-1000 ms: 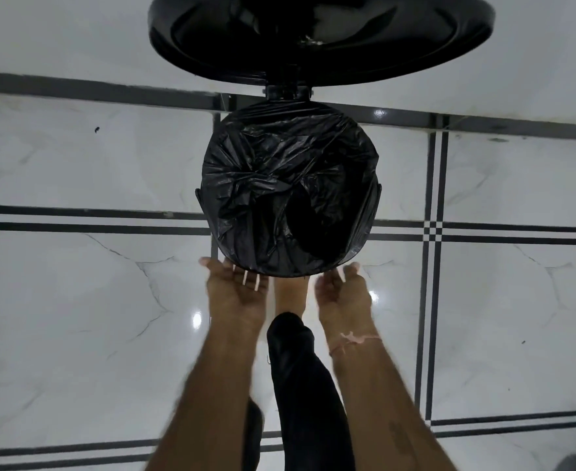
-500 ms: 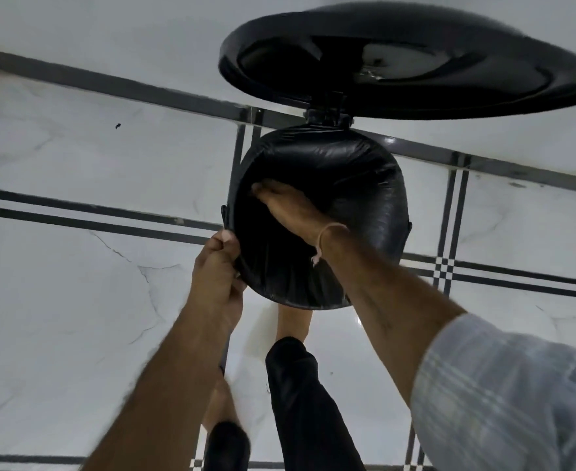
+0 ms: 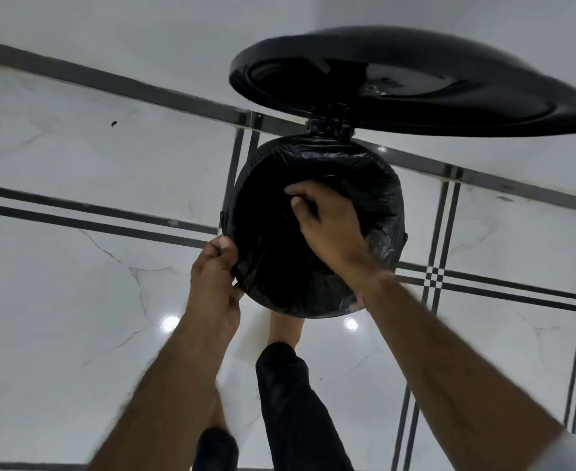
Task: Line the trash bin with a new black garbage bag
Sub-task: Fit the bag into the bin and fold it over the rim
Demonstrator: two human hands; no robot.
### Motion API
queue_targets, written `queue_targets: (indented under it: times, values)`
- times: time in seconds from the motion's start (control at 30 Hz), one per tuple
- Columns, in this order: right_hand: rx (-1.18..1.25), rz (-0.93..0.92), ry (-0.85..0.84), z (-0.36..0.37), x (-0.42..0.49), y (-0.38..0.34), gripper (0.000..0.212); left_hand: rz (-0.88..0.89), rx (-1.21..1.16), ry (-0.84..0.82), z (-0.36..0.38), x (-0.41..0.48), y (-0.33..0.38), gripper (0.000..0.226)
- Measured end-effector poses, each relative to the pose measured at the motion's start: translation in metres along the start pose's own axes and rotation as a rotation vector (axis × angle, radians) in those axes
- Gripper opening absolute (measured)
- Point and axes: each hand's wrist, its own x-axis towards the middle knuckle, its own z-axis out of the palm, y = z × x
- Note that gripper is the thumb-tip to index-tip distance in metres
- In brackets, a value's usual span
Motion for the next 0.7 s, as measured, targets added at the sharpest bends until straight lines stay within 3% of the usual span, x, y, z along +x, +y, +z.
queue_targets:
  times: [0.07,0.17,0.27,0.43,0.53,0.63,0.7]
  values:
    - [0.072,-0.034,0.033,-0.014,-0.008,-0.005,0.018,-0.007,-0.005,0.017,0.0,-0.001,0.001,0.021]
    - [0.3,0.177,-0.16,-0.015,0.026,-0.006,0.022,0.0,-0.011,0.02,0.001,0.0,0.0,0.02]
    - [0.424,0.407,-0.22,0.004,0.076,0.009,0.031,0.013,-0.013,0.031,0.0,0.003,-0.004,0.022]
    - [0.315,0.578,-0.245,0.027,0.094,0.028,0.046,0.026,0.007,0.016,-0.003,0.007,-0.006,0.022]
    - [0.19,0.421,-0.156,0.009,0.067,0.017,0.04,0.017,0.0,0.028,0.001,0.001,-0.002,0.021]
    - [0.215,0.173,0.11,-0.016,0.006,0.0,0.029,-0.003,0.011,0.045,0.006,-0.007,0.002,0.025]
    - [0.449,0.246,-0.071,-0.02,-0.028,-0.018,0.025,-0.004,0.02,0.05,0.009,-0.01,0.004,0.026]
